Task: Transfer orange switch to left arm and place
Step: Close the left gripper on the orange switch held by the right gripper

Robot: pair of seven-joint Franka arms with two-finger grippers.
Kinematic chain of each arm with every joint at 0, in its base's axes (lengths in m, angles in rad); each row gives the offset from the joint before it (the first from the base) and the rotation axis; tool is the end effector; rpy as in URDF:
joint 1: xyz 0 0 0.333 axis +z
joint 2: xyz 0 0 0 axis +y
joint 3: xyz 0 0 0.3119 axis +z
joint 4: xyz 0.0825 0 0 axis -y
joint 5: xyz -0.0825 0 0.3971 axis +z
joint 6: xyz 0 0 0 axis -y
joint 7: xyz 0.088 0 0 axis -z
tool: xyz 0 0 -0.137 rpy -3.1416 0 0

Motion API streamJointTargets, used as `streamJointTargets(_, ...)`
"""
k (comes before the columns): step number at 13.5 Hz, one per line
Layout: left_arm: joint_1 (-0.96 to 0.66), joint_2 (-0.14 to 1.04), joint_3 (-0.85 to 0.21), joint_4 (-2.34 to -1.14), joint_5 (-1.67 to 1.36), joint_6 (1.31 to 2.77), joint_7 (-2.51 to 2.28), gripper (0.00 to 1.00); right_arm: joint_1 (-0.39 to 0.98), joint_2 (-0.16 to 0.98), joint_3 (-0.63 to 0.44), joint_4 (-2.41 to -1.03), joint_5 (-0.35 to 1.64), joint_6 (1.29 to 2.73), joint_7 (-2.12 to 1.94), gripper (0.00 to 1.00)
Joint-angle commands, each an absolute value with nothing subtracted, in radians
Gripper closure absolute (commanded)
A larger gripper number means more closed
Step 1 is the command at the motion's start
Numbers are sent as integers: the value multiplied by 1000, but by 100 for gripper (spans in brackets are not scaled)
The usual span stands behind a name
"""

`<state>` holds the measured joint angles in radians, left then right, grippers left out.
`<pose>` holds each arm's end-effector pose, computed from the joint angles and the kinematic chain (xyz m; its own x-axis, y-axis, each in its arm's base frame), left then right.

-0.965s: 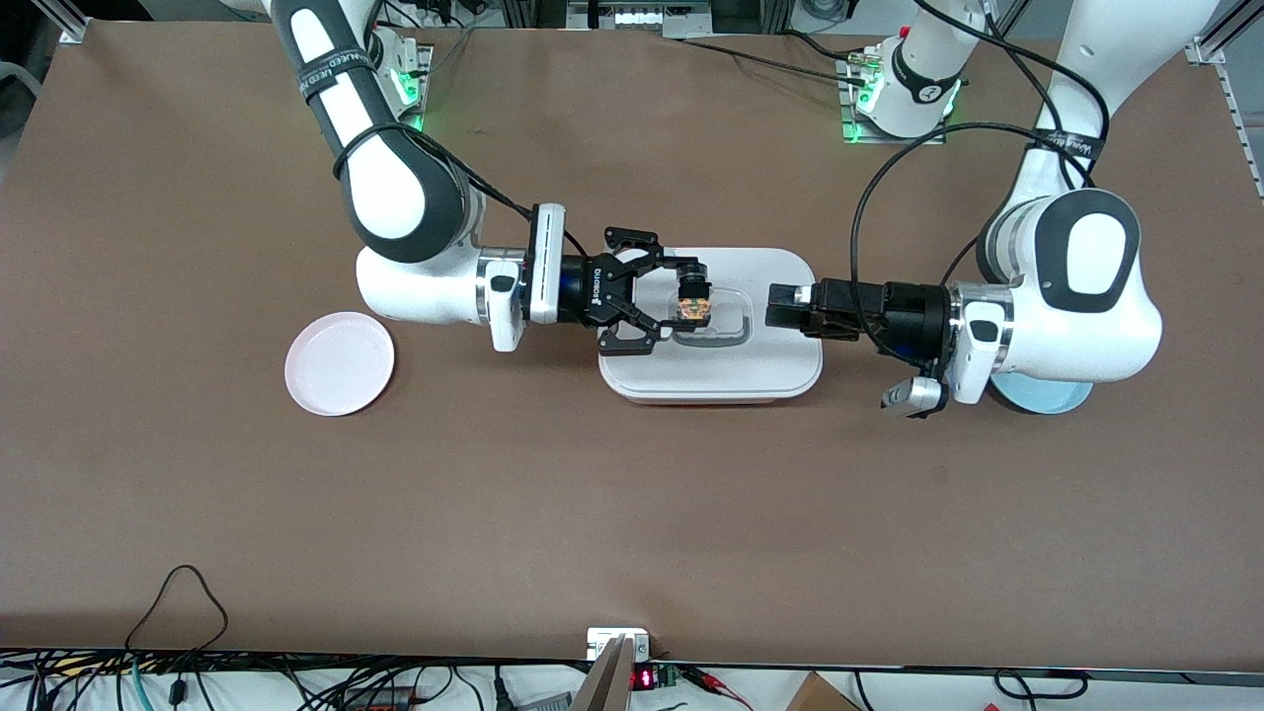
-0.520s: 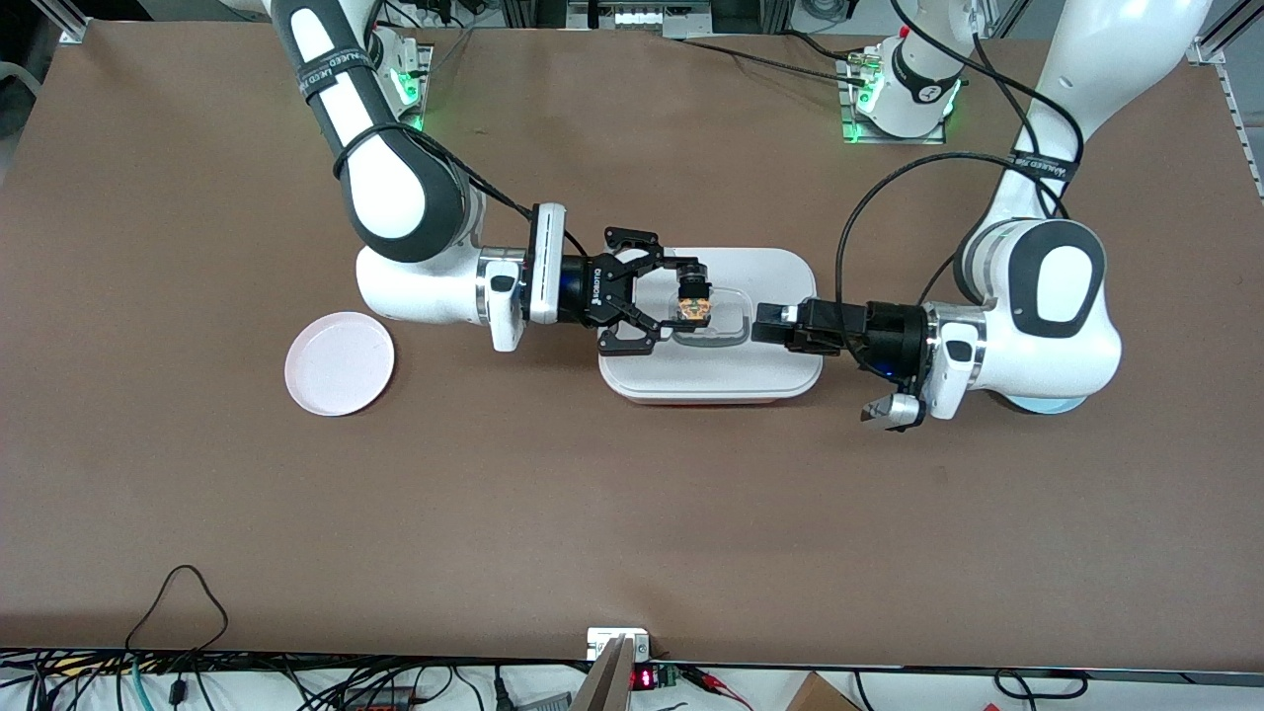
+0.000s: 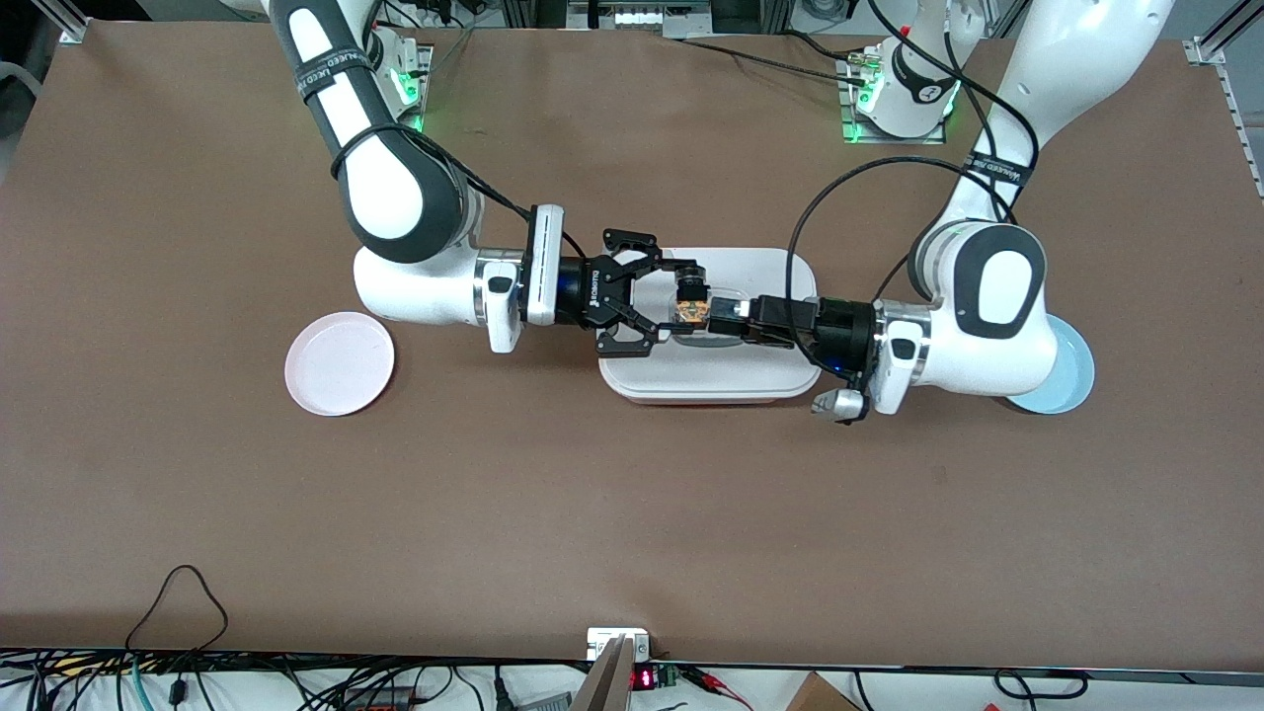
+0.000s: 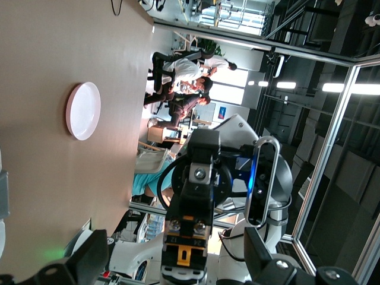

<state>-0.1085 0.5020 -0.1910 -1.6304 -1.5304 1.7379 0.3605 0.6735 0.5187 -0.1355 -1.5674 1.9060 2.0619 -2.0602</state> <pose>0.6342 -0.3012 0.3788 0.9704 -0.1462 -0.1924 0.1855 -0.0597 0.9808 0.5946 0.4620 0.3895 0.0772 0.0311 0.9965 0.9965 -0.0334 -0.0762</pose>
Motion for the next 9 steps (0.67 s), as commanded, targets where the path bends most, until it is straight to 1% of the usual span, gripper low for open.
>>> streamJointTargets(1,-120,486,-205,-1657,-1560,1744,368,0,680,531,-141,-1542,1924,2071,-2057,99)
streamJointTargets(4,-117,468,-207,-1684,-1559,1738,371,0,683,531,-143,-1540,1925,2072,-2057,99)
streamJointTargets(9,-107,465,-207,-1687,-1560,1724,380,0,680,531,-141,-1542,1925,2072,-2056,99)
